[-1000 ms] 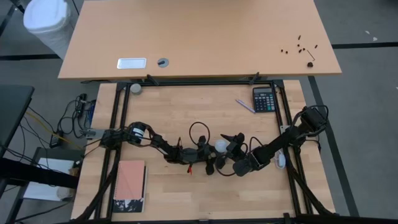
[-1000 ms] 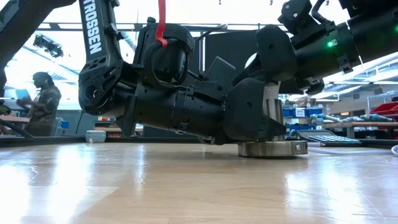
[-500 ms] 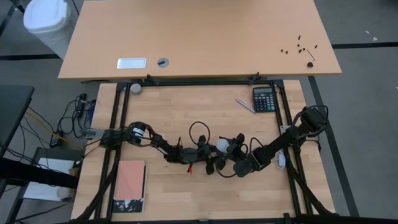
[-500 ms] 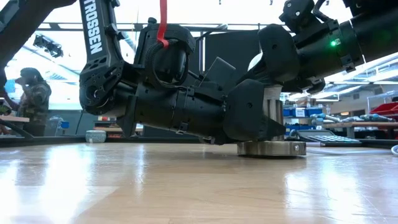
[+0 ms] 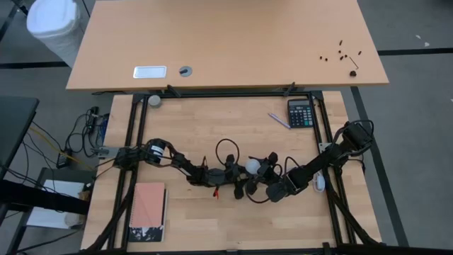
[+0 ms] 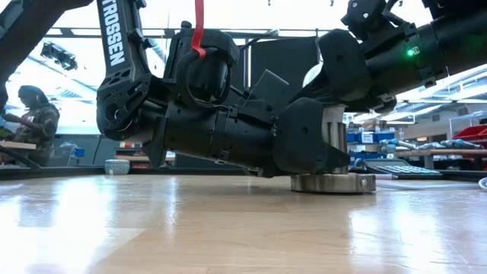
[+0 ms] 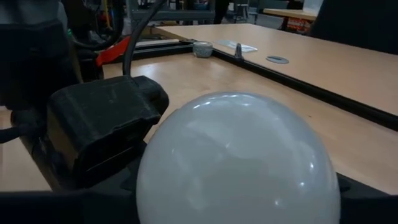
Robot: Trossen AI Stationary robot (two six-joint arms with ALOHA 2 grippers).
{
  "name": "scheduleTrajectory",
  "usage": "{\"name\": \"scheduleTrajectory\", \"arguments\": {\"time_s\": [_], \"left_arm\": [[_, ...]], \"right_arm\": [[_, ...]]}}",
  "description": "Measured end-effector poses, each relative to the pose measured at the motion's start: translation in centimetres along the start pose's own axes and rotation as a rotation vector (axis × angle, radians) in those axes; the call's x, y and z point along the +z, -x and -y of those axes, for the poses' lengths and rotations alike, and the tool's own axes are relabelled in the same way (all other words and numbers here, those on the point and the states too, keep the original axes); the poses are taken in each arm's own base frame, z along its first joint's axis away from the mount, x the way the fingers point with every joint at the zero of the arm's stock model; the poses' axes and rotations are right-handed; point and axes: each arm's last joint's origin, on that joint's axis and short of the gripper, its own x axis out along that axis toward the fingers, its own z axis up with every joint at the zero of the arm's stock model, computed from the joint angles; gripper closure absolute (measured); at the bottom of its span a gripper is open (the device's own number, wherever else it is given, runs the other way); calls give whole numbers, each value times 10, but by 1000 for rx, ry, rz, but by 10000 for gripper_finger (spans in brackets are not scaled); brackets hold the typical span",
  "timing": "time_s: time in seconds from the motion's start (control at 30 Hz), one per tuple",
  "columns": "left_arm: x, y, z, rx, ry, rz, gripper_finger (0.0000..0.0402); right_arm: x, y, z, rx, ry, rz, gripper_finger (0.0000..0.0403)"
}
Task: Screw lightbulb
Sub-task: Remove the lightbulb from the lamp
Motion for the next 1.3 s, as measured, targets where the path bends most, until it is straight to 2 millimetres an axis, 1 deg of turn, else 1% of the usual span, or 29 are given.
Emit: {"name": "scheduleTrajectory", "arguments": {"time_s": [0.27, 0.47, 0.77, 0.97, 1.3], "left_arm": [[-1, 0, 1, -28, -29, -8, 212], [0, 1, 3, -82, -68, -13, 212], [-1, 4, 12, -204, -159, -7, 212], [-1, 4, 15, -310, -179, -13, 212], [0, 5, 16, -353, -214, 9, 212]], "right_arm": [[0, 0, -1, 41, 67, -13, 148], [1, 2, -5, 130, 126, -31, 152], [1, 16, -10, 281, 163, -49, 148], [2, 21, -2, 437, 139, -67, 148], [-3, 8, 24, 696, 52, -5, 147]]}}
